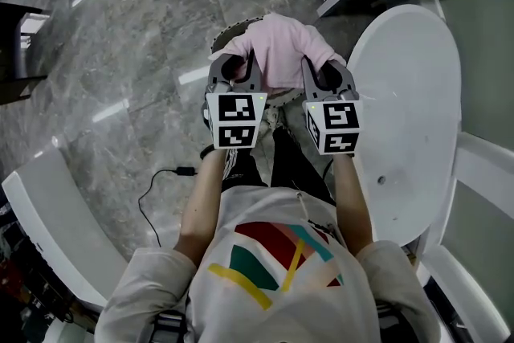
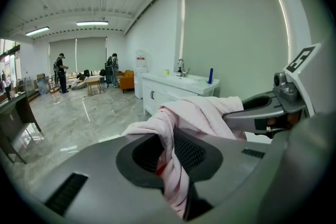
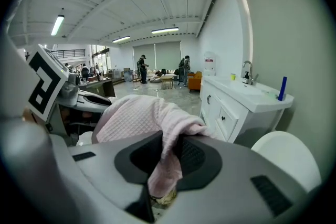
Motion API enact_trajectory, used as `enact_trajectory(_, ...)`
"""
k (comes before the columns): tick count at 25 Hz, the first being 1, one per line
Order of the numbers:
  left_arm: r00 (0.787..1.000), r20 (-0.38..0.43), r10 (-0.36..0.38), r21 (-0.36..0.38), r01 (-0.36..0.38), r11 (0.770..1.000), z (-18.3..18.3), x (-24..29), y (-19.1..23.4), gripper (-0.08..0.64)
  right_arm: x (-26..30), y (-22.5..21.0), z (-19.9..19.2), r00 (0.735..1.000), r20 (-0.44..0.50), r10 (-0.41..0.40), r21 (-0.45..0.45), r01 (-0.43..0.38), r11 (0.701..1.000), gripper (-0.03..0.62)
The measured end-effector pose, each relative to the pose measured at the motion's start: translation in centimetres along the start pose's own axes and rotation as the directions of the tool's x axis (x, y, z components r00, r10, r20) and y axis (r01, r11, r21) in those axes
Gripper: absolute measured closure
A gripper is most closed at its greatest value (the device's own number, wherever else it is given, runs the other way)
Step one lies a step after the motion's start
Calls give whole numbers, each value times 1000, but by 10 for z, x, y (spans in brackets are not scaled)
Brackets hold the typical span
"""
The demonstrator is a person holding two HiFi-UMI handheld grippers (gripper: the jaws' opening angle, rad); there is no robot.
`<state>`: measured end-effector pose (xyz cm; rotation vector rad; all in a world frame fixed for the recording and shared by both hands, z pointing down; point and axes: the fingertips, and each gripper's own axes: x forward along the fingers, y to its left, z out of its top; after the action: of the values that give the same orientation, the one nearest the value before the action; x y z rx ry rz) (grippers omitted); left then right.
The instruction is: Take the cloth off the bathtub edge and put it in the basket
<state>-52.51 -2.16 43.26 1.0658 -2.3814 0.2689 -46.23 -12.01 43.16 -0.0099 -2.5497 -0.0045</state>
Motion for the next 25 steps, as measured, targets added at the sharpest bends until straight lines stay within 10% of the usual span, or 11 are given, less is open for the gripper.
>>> enact_trajectory(25,974,-218,-64,-31,59,998,-91,24,-10,486,24,14,-94,979,-205,19,158,14,987,512)
